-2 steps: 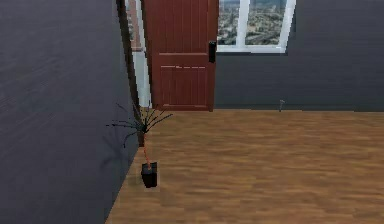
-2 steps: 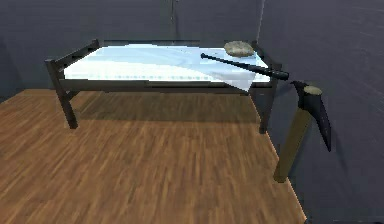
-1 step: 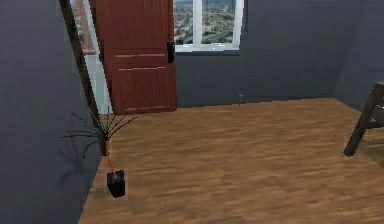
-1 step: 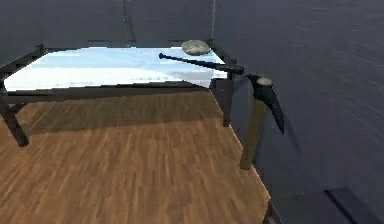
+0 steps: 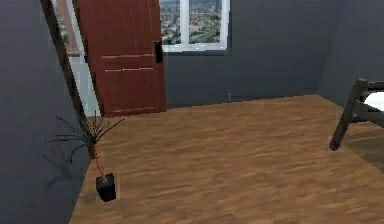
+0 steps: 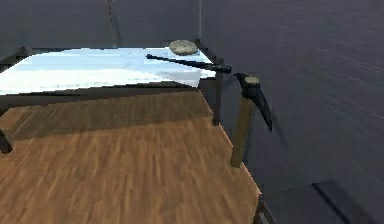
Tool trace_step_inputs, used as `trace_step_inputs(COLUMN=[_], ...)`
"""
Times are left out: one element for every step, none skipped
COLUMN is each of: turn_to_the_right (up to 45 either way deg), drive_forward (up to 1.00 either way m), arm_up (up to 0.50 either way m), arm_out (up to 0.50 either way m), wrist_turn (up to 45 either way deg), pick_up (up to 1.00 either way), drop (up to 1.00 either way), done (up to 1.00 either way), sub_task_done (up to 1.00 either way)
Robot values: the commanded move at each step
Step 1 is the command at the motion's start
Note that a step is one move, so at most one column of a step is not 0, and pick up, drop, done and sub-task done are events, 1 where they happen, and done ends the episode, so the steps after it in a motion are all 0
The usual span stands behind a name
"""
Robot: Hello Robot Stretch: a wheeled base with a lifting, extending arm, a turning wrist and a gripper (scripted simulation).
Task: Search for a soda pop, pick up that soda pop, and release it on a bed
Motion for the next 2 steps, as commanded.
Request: trace_step_inputs(turn_to_the_right=[0.0,-45.0], drive_forward=[0.15,0.00], arm_up=[0.00,0.00], arm_out=[0.00,0.00], wrist_turn=[0.0,0.0], pick_up=[0.00,0.00], drop=[0.00,0.00], done=[0.00,0.00], sub_task_done=[0.00,0.00])
